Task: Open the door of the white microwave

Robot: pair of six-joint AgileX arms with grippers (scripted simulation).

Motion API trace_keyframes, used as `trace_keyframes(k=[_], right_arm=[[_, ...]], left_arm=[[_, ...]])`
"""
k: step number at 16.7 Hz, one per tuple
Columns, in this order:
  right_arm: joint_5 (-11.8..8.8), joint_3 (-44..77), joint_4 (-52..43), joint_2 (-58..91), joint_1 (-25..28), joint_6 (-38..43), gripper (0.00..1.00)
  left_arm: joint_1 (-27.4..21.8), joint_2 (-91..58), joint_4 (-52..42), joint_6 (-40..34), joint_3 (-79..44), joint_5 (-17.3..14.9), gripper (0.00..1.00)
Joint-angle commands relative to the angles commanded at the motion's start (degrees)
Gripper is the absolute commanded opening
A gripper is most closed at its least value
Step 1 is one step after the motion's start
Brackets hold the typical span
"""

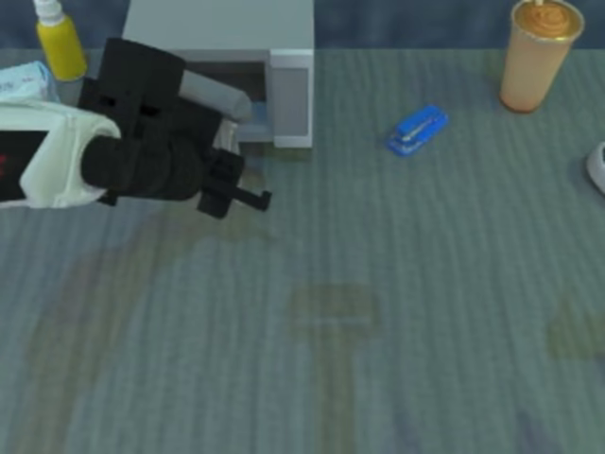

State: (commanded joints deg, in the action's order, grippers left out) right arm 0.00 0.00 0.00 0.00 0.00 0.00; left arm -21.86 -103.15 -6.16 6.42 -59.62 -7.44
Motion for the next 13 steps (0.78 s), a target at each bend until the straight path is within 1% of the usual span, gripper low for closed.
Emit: trace_keyframes(k=[6,8,13], right_arm=[[0.0,0.0,0.0,0.0,0.0,0.0,1.0],[0.0,0.0,0.0,0.0,0.0,0.0,1.0],[0.0,0.0,0.0,0.0,0.0,0.0,1.0]], left_arm=[[0.0,0.0,0.0,0.0,0.0,0.0,0.0],[-0.37,-0.02,-0.07,-0.19,0.0,-0.53,0.0],[1.08,0.95,-0.27,2.72,0.88,-2.51,0.0]])
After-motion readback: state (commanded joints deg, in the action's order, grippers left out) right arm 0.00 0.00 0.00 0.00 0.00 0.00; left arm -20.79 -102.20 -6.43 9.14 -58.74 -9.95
